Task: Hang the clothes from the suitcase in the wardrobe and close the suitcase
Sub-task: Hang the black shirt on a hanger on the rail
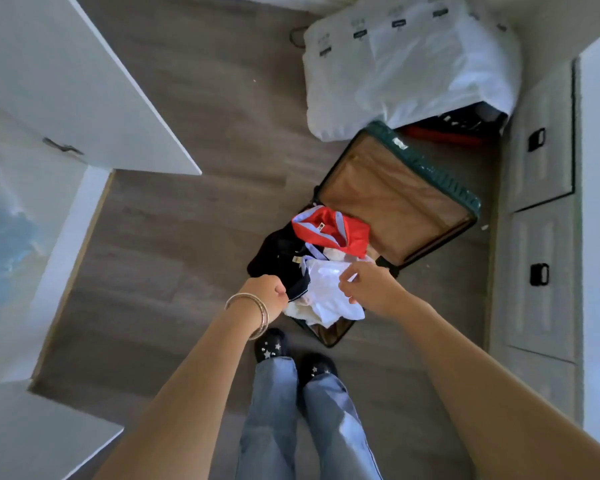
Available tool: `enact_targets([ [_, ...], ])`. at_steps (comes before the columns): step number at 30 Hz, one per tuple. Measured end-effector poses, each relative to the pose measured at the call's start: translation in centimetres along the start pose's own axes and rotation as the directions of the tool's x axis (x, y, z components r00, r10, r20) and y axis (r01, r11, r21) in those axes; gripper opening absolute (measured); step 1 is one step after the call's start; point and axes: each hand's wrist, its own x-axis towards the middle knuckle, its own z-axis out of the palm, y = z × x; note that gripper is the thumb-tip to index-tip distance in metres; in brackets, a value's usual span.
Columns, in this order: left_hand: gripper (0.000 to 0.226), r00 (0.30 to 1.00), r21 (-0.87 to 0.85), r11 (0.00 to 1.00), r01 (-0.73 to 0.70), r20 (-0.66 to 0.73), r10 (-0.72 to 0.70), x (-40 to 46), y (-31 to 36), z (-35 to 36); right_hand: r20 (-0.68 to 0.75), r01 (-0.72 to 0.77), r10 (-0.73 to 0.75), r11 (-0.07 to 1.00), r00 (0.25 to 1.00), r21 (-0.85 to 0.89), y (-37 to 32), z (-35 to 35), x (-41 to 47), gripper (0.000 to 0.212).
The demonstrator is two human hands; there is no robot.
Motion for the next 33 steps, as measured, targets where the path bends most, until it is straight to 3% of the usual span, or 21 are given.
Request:
enact_targets([
  [8,0.045,0.994,0.042,0.997,0.063,0.084,-0.067,10.8,-5.7,6.5,0.078,-0.11,0.111,0.994,0.991,-0.016,4.6,7.9,10.7,0.042],
  [11,0.048,0.995,0.051,0.998,0.027,0.09,-0.032,13.9,-6.9,8.9,0.058,-0.074,0.079,0.993,0.995,-0.093,5.7,10.3,14.3,0.047],
  [19,0.064,0.984,0.075,0.996,-0.043,0.175,0.029,22.5,-9.3,15.7,0.143,0.007,0.004,0.997,0.99,-0.073,7.6,15.1,21.4,0.056],
  [24,0.049,0.98,0.074,0.997,-0.023,0.2,0.008,24.3,-10.2,17.3,0.278,-0.002,0.035,0.993,0.96,-0.118,7.8,16.9,24.1,0.067],
  [29,0.023,0.984,0.051,0.998,-0.042,0.174,0.032,23.7,-10.6,16.7,0.341,0.036,0.034,0.98,0.939,-0.197,6.6,16.4,23.6,0.042],
  [33,0.018,0.993,0.012,0.998,-0.066,0.103,0.065,22.6,-9.9,13.4,0.299,0.063,-0.017,0.987,0.954,-0.145,5.1,15.1,22.5,0.043],
])
